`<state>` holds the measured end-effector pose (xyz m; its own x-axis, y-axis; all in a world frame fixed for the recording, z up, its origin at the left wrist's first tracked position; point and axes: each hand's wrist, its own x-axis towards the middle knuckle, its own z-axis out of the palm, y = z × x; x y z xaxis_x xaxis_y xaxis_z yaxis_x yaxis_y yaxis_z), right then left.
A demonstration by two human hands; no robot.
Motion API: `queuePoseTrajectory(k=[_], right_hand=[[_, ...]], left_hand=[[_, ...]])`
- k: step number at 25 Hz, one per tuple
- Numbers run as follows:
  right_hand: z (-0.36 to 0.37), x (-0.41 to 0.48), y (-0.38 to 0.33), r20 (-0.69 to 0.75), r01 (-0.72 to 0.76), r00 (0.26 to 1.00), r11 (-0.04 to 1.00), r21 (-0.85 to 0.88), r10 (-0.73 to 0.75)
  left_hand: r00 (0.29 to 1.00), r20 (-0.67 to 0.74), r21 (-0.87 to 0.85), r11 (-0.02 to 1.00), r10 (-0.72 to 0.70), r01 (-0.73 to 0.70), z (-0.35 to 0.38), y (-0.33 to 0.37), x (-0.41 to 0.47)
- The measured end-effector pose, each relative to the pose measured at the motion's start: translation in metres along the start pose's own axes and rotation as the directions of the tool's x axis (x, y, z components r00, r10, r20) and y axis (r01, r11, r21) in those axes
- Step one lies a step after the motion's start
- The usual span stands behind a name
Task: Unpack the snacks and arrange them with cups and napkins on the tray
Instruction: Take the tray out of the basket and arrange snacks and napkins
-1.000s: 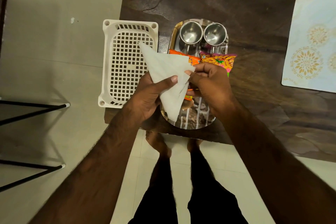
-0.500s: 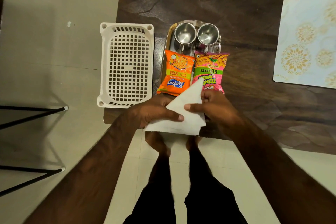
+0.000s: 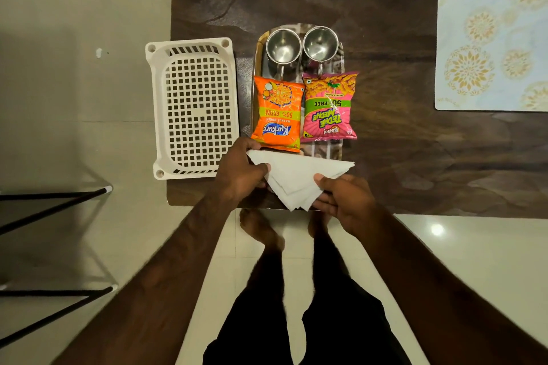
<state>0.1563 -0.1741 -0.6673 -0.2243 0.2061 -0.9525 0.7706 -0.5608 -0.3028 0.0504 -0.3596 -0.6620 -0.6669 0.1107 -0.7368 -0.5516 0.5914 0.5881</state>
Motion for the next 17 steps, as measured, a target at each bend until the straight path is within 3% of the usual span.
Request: queuePoseTrajectory(k=[5, 10, 17], right_hand=[[0.012, 0.007, -0.006, -0.028, 0.122, 0.992, 0.99, -0.075, -0.125], [0.01, 0.018, -0.01, -0.198, 0.161, 0.947, 0.907, -0.39, -0.253], [0.008, 0.013, -0.012, -0.227, 0.15, 0.894, 0.736, -0.66, -0.386]], left_hand=[[0.984, -0.071, 0.304, 0.943, 0.165, -0.136, -0.002, -0.003, 0.004], [0.986, -0.033, 0.27, 0.951, 0.164, -0.15, -0.01, -0.004, 0.005], [0.988, -0.07, 0.197, 0.973, 0.135, -0.119, -0.024, -0.004, 0.001]])
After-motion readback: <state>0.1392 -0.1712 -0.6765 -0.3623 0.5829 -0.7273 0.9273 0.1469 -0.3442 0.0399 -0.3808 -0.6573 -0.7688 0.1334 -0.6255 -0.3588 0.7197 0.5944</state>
